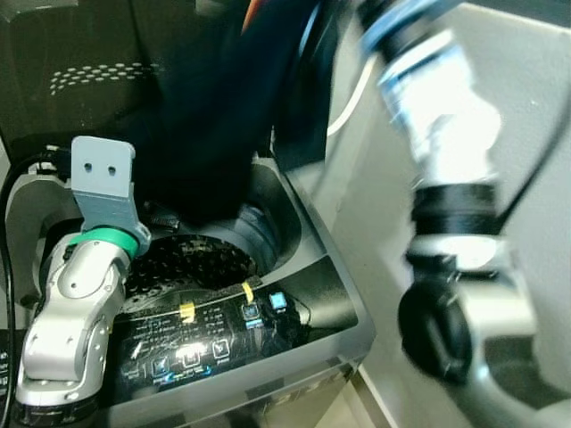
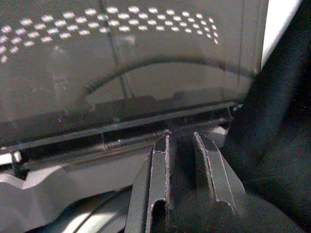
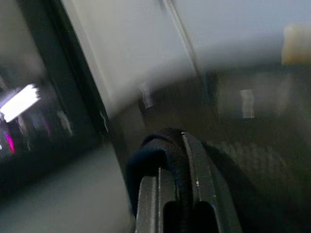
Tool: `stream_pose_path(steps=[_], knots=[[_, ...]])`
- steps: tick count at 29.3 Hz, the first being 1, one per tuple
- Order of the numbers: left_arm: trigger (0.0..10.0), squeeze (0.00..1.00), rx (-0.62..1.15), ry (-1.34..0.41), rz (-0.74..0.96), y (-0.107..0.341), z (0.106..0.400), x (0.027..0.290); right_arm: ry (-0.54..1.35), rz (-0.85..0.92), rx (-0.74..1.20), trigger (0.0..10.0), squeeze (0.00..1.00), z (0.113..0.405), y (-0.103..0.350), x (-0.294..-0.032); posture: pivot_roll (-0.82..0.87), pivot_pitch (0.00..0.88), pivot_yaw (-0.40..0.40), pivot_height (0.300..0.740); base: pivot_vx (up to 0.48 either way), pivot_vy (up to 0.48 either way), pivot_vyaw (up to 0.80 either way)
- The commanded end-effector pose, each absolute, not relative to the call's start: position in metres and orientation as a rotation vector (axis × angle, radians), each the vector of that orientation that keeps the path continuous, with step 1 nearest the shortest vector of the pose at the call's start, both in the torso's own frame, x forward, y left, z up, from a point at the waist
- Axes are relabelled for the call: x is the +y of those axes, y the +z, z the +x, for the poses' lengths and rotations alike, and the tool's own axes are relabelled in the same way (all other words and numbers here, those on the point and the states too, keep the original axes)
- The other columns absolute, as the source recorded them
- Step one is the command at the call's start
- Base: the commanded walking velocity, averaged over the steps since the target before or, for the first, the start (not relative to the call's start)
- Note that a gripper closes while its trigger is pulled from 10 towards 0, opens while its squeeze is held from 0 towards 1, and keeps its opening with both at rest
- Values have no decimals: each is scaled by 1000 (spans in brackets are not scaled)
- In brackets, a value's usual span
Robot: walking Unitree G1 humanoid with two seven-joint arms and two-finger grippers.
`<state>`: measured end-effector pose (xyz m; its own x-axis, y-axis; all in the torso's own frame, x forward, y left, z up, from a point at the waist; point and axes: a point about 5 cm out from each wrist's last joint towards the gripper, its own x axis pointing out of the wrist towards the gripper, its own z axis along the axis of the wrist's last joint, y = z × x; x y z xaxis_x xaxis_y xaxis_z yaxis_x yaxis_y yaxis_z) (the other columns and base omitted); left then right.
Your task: Clothes washing
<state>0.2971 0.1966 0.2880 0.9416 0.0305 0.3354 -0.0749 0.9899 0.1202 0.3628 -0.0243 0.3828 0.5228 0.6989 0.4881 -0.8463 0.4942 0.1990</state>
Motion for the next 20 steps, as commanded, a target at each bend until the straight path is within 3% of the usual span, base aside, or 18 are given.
stream_pose_path(steps=[1,2,4,6,11,17,20], knots=[[10000,0,-344,48,141,288,297,195,985,218,-315,10000,0,364,357,-14,62,52,-52,740,0,0,0],[10000,0,-339,32,147,288,298,194,968,98,-245,10000,0,368,329,-10,62,52,-51,740,0,0,0],[10000,0,-339,32,147,288,298,194,968,98,-245,10000,0,368,329,-10,62,52,-51,740,0,0,0],[10000,0,-325,-3,162,287,298,191,935,-23,-184,10000,0,373,300,-9,66,52,-50,740,0,0,0],[10000,0,-317,-17,168,286,298,189,924,-23,-178,10000,0,374,298,-11,66,52,-50,740,0,0,0],[10000,0,-171,-326,294,270,287,168,981,-110,-135,10000,0,373,293,-18,72,41,-57,740,0,0,0],[10000,0,-171,-326,294,270,287,168,981,-110,-135,10000,0,373,293,-18,72,41,-57,740,0,0,0]])
